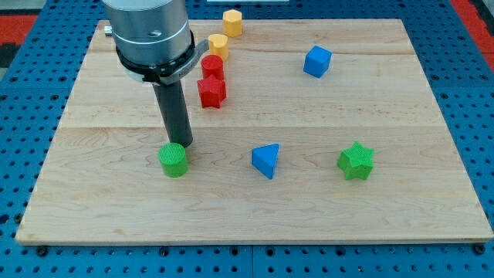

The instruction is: Push the blue cube left to the green circle

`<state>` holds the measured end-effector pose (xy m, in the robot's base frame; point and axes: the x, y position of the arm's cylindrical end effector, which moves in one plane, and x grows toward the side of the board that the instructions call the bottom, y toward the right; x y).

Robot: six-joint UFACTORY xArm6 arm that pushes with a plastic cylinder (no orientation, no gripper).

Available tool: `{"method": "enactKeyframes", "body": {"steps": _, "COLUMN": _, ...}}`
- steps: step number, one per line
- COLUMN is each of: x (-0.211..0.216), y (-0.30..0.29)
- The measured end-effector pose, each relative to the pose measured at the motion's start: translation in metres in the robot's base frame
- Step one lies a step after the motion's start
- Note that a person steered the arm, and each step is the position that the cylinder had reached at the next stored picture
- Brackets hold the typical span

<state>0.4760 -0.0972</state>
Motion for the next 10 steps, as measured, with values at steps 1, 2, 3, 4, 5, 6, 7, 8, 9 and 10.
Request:
{"method": "enactKeyframes", "body": {"steps": 1, "x": -0.020, "y": 0.028}}
{"method": "enactKeyframes", "body": {"steps": 2, "x": -0.065, "y": 0.144}}
{"method": "enactKeyframes", "body": {"steps": 3, "x": -0.120, "y": 0.263}}
{"method": "enactKeyframes", "body": {"steps": 4, "x": -0.191, "y": 0.305}}
{"method": "enactKeyframes", "body": {"steps": 5, "x": -0.203, "y": 0.254}}
{"method": "enactKeyframes", "body": {"steps": 6, "x": -0.158, "y": 0.198}}
{"method": "enactKeyframes", "body": {"steps": 7, "x": -0.096, "y": 0.197}}
{"method": "enactKeyframes", "body": {"steps": 8, "x": -0.074, "y": 0.173}}
{"method": "enactKeyframes", "body": {"steps": 9, "x": -0.086, "y": 0.162}}
{"method": "enactKeyframes", "body": {"steps": 10, "x": -0.072, "y": 0.106}}
